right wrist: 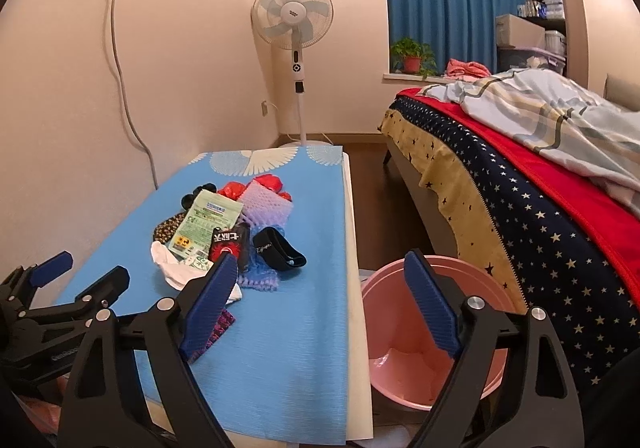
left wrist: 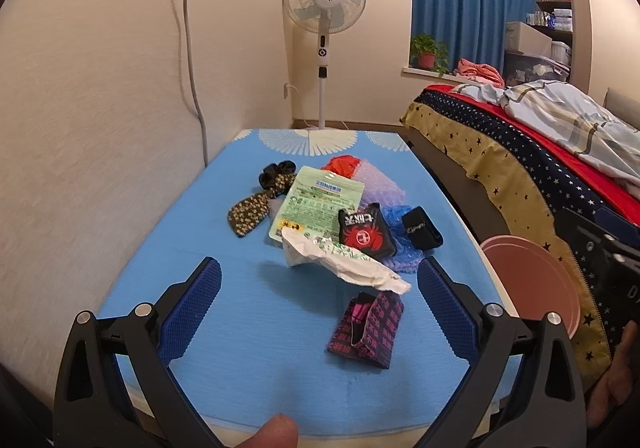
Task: Collect trash
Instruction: 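Move left tool to the floral cloth while right tool approaches the lavender mesh net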
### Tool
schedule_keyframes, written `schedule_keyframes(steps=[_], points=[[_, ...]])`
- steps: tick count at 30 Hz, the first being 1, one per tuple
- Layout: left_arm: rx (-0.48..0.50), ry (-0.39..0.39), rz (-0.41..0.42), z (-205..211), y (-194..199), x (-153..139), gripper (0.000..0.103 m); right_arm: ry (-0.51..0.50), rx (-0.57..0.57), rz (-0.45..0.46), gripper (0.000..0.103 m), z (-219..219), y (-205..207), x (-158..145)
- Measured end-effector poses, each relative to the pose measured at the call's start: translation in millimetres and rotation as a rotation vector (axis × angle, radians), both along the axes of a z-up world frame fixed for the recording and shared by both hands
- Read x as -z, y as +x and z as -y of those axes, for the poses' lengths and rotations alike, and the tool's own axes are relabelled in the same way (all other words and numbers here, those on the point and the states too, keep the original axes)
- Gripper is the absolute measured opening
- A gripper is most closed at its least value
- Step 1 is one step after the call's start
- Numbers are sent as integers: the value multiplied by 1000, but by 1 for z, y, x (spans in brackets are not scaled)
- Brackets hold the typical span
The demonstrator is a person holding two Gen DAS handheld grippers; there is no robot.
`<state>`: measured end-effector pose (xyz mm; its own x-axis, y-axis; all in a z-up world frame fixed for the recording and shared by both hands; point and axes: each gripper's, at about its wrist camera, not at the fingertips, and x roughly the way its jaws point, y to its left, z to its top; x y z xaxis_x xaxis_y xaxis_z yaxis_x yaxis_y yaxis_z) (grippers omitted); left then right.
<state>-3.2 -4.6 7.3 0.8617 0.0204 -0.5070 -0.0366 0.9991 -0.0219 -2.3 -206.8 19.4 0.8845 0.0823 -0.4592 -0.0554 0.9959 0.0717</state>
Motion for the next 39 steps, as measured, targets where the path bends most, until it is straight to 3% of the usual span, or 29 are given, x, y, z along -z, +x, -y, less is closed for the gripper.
schedule_keyframes(steps=[9,16,23,26,33,39], points=[[19,-29,-3,-5,11,-10,95,24,-62,-24,67,1,12,-13],[37,-51,9,-13,31,-34,91,58,-141,-35,50,5,42,-44],[85,-10,45,-30,68,-72,71,91,-228,-12,29,7,93,-75],[120,-27,51,-41,90,-83,62,98,-265,8,22,7,114,-81],[179,-46,16,-61,148,-75,37,90,-327,-26,21,-1,170,-55],[181,-75,-47,-75,192,-36,27,103,-333,-122,21,-9,207,-5]])
